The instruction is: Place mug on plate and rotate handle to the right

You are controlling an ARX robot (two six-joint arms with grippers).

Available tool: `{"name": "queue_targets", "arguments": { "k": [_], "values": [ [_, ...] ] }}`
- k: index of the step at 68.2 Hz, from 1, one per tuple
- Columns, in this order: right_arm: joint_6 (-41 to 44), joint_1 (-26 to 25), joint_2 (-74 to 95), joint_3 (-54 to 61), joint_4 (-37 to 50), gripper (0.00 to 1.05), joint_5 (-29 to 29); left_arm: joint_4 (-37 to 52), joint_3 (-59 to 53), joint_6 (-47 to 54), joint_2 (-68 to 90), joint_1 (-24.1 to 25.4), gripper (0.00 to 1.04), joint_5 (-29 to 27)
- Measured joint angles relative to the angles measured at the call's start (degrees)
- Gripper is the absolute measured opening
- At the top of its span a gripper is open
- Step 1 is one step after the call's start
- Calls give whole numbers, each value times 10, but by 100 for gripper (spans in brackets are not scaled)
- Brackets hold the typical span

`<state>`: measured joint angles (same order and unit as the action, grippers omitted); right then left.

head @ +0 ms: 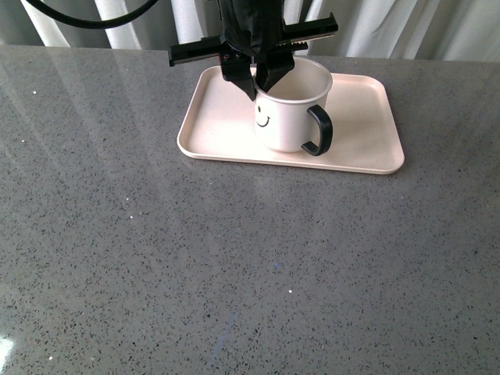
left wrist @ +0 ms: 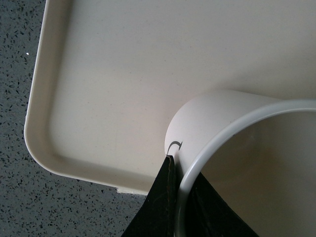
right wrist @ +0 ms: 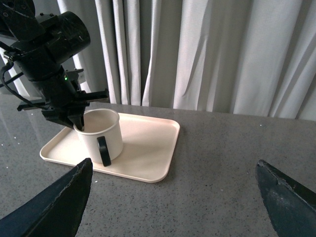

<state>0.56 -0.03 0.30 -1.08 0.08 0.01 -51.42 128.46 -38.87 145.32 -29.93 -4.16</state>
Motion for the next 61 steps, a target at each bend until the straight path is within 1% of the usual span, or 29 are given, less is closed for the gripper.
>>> {"name": "queue_targets", "arguments": {
  "k": [58,61],
  "values": [
    [0,0,0,0,0,96,0,12,-8,-5,3,-9,2,-5],
    [0,0,0,0,0,96,0,12,-8,-6,3,-9,6,-5]
  ]
}}
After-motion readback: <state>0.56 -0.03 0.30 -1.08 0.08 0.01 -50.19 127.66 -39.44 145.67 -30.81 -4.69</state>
